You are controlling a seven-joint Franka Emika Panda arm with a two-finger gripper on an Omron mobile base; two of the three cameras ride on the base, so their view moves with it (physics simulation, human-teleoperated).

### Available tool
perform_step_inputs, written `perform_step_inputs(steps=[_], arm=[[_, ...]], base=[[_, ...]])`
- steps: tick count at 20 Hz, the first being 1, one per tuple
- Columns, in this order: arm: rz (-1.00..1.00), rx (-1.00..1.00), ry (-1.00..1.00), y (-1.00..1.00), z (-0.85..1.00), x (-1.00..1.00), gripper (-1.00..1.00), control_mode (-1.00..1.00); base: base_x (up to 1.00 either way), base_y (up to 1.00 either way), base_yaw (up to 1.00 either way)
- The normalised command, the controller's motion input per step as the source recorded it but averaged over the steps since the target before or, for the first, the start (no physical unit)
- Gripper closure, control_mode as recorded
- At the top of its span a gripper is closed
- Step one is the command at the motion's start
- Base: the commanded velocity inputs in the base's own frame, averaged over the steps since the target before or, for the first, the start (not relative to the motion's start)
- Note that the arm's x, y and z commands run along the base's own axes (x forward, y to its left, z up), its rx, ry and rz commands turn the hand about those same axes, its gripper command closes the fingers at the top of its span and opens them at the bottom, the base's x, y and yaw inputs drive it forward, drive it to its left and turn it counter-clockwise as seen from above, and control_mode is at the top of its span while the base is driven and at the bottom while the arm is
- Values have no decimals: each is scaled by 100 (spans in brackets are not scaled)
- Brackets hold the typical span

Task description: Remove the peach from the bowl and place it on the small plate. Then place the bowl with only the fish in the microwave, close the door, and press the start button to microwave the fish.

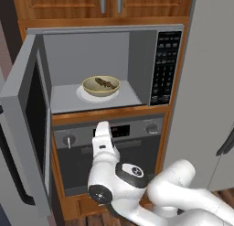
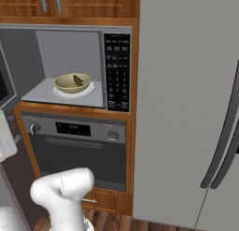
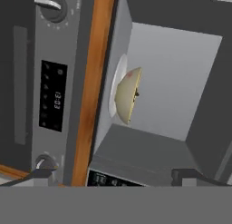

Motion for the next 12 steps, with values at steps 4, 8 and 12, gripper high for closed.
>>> perform_step_inputs(steps=[4,8,12], arm=[[27,0,0,23,0,-100,-100,-100],[16,0,-4,21,3,-100,-100,-100],[2,0,-7,53,22,-100,-100,-100]], base=[[0,0,0],[0,0,0],[0,0,0]])
